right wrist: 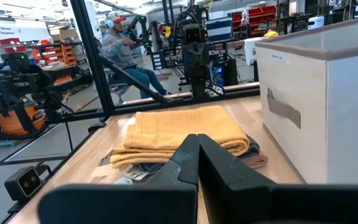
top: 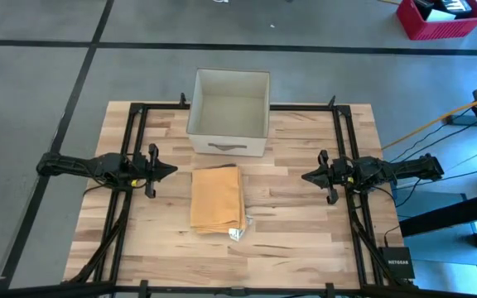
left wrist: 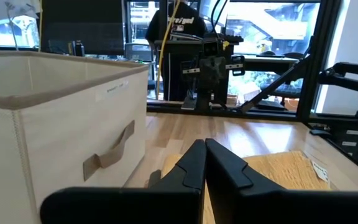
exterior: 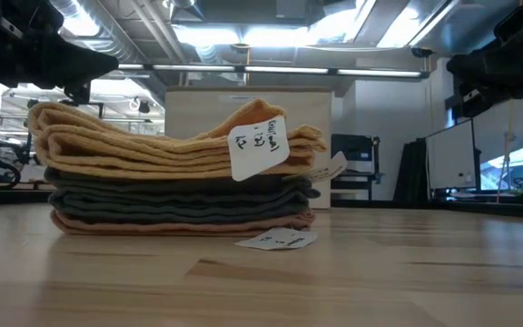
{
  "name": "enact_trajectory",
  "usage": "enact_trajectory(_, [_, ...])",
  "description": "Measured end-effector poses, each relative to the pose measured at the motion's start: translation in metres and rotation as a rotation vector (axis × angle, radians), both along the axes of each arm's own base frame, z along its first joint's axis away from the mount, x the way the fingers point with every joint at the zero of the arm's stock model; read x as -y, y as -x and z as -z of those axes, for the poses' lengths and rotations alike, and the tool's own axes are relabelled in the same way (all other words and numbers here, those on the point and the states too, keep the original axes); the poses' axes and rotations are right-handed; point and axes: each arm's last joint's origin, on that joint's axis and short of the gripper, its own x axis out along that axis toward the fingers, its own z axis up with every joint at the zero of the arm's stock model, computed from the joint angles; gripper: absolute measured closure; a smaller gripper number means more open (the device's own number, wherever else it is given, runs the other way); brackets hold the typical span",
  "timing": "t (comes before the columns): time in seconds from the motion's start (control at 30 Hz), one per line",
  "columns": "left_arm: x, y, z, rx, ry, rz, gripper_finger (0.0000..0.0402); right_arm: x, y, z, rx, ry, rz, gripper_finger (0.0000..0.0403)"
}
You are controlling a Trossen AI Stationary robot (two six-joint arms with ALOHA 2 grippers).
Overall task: Fold towel
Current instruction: Return to Home Position
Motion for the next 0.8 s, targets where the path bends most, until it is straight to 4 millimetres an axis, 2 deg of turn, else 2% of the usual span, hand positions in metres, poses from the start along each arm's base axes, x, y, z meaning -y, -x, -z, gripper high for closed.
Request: enact_trajectory(0.8, [0.0, 0.0, 0.0, 0.0, 0.0, 0.0, 0.0395, 0.0, 0.0, 0.0001, -0.001, 0.0, 0.0, 0.0395])
